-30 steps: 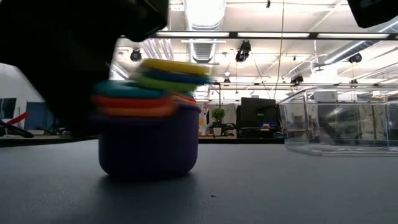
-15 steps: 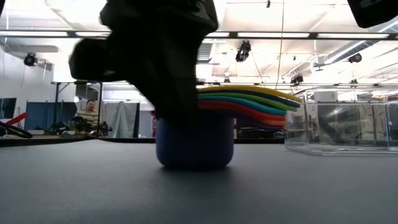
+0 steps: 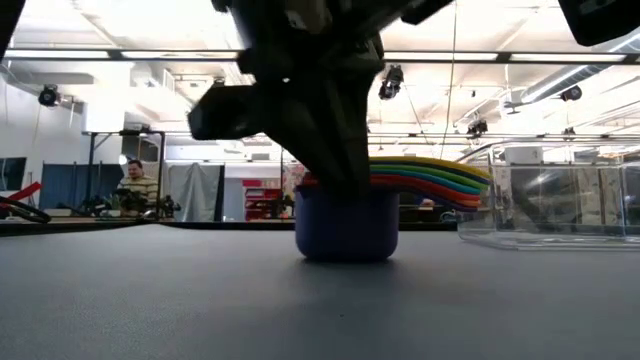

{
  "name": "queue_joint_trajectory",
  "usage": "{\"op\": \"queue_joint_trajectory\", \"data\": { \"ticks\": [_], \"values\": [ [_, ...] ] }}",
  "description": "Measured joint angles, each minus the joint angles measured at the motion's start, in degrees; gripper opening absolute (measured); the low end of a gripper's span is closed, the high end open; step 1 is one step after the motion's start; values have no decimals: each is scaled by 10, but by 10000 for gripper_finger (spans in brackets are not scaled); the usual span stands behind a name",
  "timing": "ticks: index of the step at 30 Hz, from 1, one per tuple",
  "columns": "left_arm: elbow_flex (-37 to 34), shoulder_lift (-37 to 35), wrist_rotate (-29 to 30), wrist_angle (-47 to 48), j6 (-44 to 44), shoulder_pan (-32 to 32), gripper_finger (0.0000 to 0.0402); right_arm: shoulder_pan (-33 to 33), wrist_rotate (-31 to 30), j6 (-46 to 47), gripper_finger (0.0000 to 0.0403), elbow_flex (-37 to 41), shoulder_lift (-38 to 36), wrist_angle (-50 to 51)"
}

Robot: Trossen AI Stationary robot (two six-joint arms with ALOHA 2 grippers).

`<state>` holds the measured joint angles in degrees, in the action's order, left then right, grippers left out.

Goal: Nest measuring cups in basket
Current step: Put the stacked measuring cups into the transparent bin

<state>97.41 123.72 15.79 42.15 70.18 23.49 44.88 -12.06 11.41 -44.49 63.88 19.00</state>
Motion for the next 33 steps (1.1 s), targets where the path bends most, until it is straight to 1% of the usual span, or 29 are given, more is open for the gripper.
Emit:
{"op": "queue_joint_trajectory", "data": {
  "ticks": [5, 9, 12, 16, 18, 21, 23, 27, 30, 33],
  "values": [
    [0, 0, 4, -4, -37, -13, 37, 0, -1, 12, 43, 0, 0, 0],
    [4, -5, 6, 5, -61, -9, 37, 0, -45, 53, 48, 0, 0, -11],
    [12, -13, 36, 22, -67, 10, 37, -4, -48, 63, 65, 0, 0, -12],
    [12, -29, 102, 47, -65, 44, 37, -15, -73, 88, 108, 0, 0, -18],
    [12, -40, 161, 56, -65, 65, 37, -21, -92, 106, 134, 0, 0, -29],
    [12, -52, 268, 67, -67, 96, 37, -29, -106, 111, 177, 0, 0, -60],
    [11, -58, 311, 69, -73, 110, 37, -35, -115, 106, 207, 0, 0, -74],
    [11, -65, 345, 67, -97, 119, 37, -57, -134, 107, 264, 0, 11, -82],
    [10, -66, 347, 68, -122, 119, 37, -74, -135, 107, 301, 0, 33, -87],
    [5, -75, 347, 69, -136, 113, 37, -87, -135, 112, 330, -1, 59, -95]
  ]
}}
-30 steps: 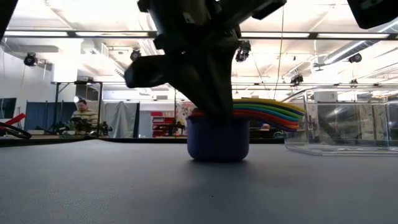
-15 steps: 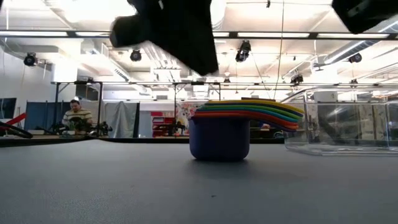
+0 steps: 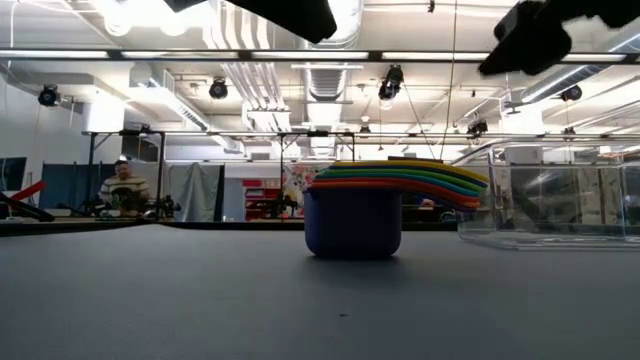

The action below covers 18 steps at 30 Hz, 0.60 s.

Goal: Nest measuring cups in basket
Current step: Put the stacked measuring cups into the transparent bin

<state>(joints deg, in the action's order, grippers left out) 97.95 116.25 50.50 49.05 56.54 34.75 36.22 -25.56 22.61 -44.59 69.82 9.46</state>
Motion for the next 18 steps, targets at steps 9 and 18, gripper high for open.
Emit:
{"op": "queue_joint_trajectory", "data": {
  "ticks": [9, 18],
  "values": [
    [-64, -79, 35, -7, -2, -9, 37, -10, 5, 9, 352, -38, 57, 5],
    [-299, -196, 31, -409, -197, -19, 36, -18, 7, 28, 352, -57, 100, 8]
  ]
}}
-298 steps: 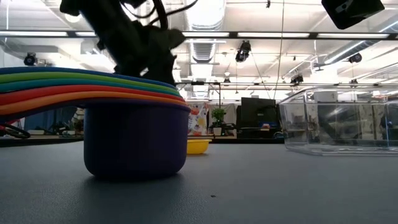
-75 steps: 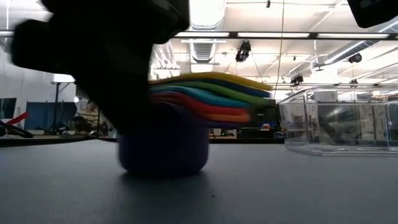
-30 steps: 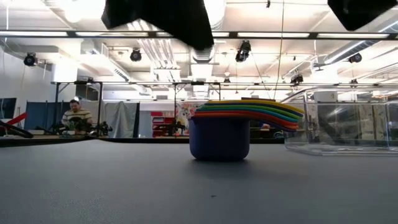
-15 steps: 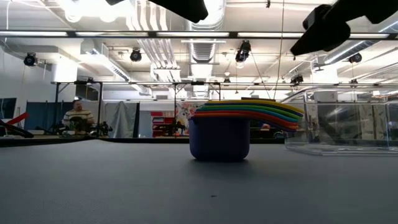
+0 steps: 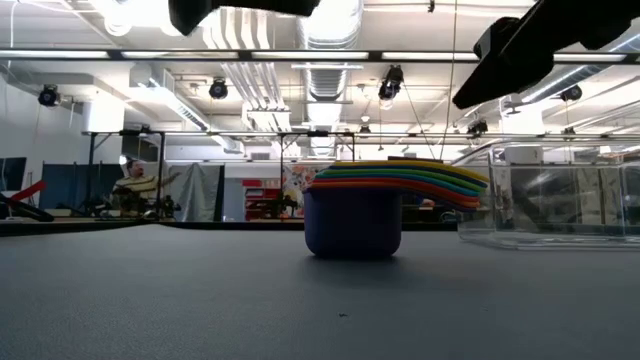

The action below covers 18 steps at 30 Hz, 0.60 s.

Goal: Nest measuring cups in basket
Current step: Put the stacked measuring cups into the transparent bin

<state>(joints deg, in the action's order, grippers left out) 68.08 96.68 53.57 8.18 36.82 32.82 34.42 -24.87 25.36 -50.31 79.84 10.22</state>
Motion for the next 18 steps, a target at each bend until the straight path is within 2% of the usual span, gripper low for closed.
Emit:
{"op": "queue_joint_trajectory", "data": {
  "ticks": [5, 10, 14, 18],
  "values": [
    [-175, -41, -54, -386, -165, -18, 36, -17, 3, 5, 352, -3, 12, 0],
    [-303, -38, -60, -725, -284, -34, 36, -43, 14, 21, 352, -3, 13, -1],
    [-355, -38, -59, -873, -348, -51, 36, -64, 32, 24, 352, -3, 17, -2],
    [-373, -41, -44, -912, -389, -57, 36, -83, 39, 25, 352, -3, 28, -2]
  ]
}}
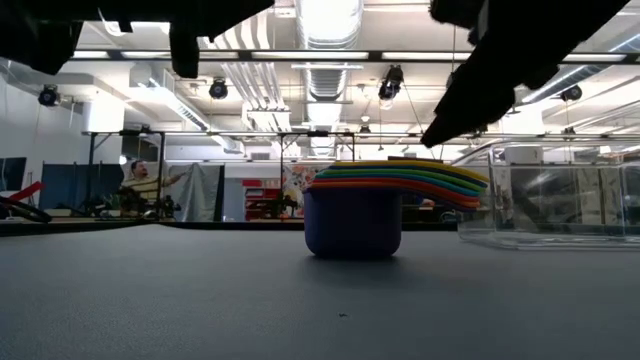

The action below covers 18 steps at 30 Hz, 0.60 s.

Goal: Nest measuring cups in basket
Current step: Put the stacked measuring cups into the transparent bin

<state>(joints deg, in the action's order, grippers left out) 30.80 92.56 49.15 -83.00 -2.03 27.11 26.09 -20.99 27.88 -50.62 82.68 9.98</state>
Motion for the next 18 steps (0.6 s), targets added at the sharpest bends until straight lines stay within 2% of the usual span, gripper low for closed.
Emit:
{"op": "queue_joint_trajectory", "data": {
  "ticks": [5, 18],
  "values": [
    [2, 0, 63, 10, -41, -9, 36, -20, 0, 0, 352, 0, 21, -29],
    [1, -19, 63, 26, -69, -40, 36, -41, 0, 17, 352, -1, 37, -46]
  ]
}}
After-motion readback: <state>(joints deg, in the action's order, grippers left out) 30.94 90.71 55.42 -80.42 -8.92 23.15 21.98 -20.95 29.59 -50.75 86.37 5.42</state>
